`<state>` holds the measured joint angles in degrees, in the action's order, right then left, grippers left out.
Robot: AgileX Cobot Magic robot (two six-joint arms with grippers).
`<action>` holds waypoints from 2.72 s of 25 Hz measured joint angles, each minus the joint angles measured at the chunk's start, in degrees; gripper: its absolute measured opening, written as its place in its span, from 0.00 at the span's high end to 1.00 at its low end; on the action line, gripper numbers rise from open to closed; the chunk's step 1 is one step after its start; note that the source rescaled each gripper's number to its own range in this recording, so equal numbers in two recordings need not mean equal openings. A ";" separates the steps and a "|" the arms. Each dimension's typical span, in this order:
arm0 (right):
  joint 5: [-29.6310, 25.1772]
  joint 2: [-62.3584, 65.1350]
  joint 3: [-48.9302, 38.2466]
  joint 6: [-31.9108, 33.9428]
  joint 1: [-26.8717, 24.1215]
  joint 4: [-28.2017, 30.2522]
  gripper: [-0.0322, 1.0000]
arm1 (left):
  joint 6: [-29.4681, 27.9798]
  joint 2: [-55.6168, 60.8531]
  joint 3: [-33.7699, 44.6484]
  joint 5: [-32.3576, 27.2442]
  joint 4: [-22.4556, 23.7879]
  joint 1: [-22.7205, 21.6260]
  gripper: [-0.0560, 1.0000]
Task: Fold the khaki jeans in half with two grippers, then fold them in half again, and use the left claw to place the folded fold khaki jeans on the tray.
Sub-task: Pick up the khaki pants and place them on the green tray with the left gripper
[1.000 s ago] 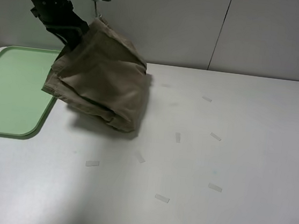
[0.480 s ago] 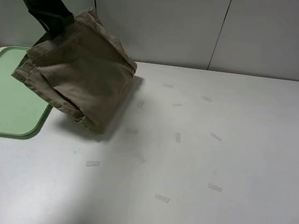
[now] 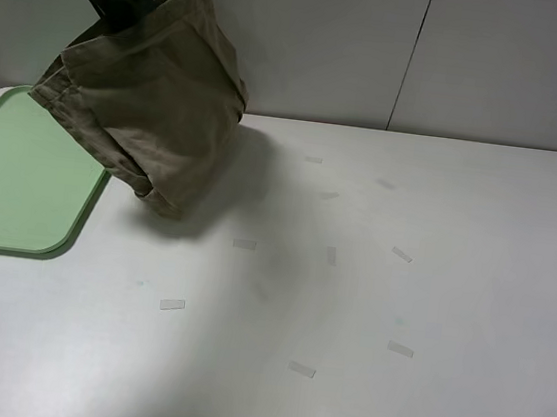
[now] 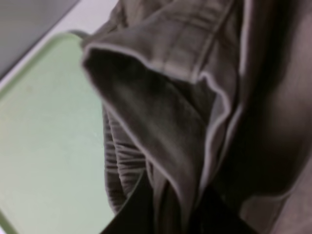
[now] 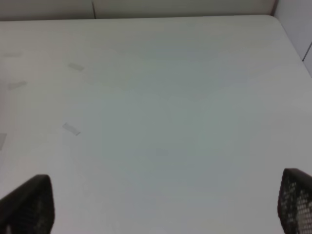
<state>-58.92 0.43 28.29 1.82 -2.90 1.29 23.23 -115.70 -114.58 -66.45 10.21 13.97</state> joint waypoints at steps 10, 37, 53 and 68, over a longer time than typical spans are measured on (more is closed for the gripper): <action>0.00 0.00 0.00 0.00 0.00 0.00 0.00 | -0.60 0.46 -0.24 -0.01 2.15 0.06 0.95; 0.00 0.00 0.00 0.00 0.00 0.00 0.00 | 1.43 18.93 34.96 16.21 -0.22 -20.45 0.95; 0.00 0.00 0.00 0.00 0.00 0.00 0.00 | 9.04 18.93 38.72 23.86 4.06 -25.81 0.95; 0.00 0.00 0.00 0.00 0.00 0.00 0.00 | 5.39 18.93 38.72 23.18 4.06 -25.87 0.95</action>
<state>-58.92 0.43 28.29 1.82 -2.90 1.29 28.62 -96.77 -75.86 -43.28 14.27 -11.90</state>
